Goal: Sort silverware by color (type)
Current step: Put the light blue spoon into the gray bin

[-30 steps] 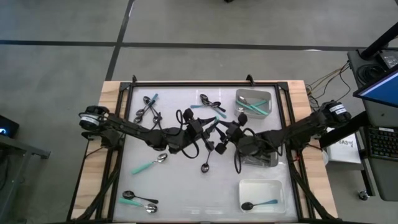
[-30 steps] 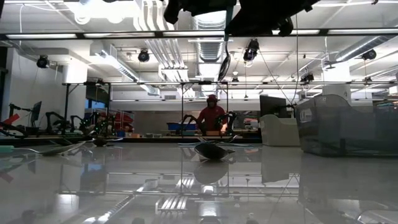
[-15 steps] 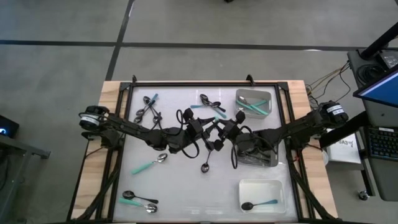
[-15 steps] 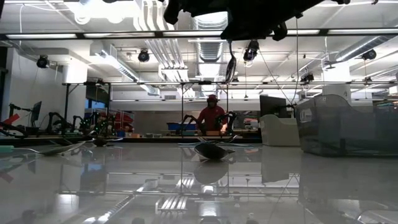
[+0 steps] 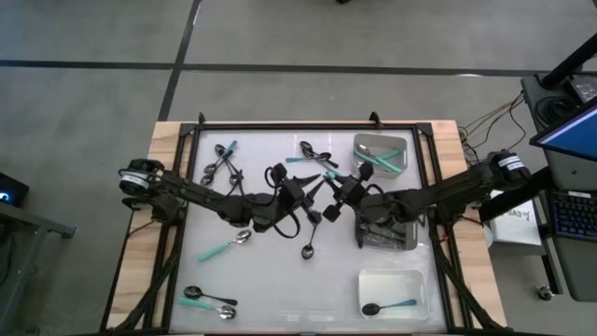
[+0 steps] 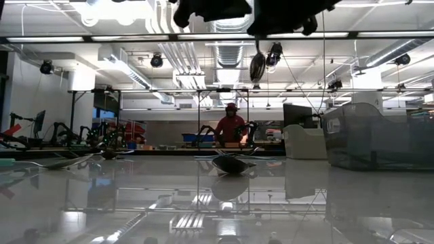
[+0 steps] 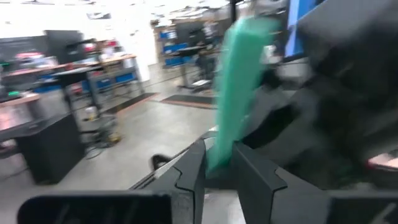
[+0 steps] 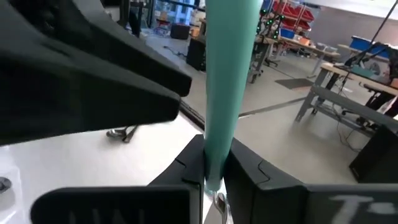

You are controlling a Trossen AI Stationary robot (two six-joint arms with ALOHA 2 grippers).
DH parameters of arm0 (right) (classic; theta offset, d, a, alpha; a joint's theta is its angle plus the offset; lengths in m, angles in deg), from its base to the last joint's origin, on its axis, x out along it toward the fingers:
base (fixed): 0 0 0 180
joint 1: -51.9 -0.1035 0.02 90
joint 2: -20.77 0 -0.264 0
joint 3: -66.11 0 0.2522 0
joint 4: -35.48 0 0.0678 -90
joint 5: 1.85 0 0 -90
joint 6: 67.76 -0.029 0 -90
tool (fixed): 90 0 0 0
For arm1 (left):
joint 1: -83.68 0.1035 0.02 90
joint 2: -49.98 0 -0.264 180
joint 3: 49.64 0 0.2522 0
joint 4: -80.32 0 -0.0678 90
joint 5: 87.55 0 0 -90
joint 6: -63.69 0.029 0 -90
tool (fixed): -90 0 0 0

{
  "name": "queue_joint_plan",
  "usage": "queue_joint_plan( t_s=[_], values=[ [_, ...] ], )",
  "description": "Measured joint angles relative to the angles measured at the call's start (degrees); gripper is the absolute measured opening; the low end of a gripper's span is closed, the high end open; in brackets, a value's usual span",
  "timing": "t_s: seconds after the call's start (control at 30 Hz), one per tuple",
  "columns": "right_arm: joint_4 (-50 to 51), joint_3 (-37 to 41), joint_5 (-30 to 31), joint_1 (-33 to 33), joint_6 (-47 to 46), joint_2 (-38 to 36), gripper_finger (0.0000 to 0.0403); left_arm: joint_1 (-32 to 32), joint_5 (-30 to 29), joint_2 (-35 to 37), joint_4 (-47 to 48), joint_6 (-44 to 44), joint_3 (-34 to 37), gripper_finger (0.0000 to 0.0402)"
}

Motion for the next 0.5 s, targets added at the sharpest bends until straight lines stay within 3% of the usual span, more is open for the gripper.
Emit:
queue_joint_plan(
  t_s=[0.27, 0.5],
  values=[
    [18.3, 0.0, 0.4, 4.7, -0.3, -9.1, 0.0026, 0.0, -1.9, 0.1, 2.6, 0.0, 0.0, 0.0068],
    [44.2, -0.1, -2.5, 19.2, -8.6, -15.9, 0.0026, -0.1, -1.9, 0.1, 4.0, 0.0, 0.0, 0.007]
  ],
)
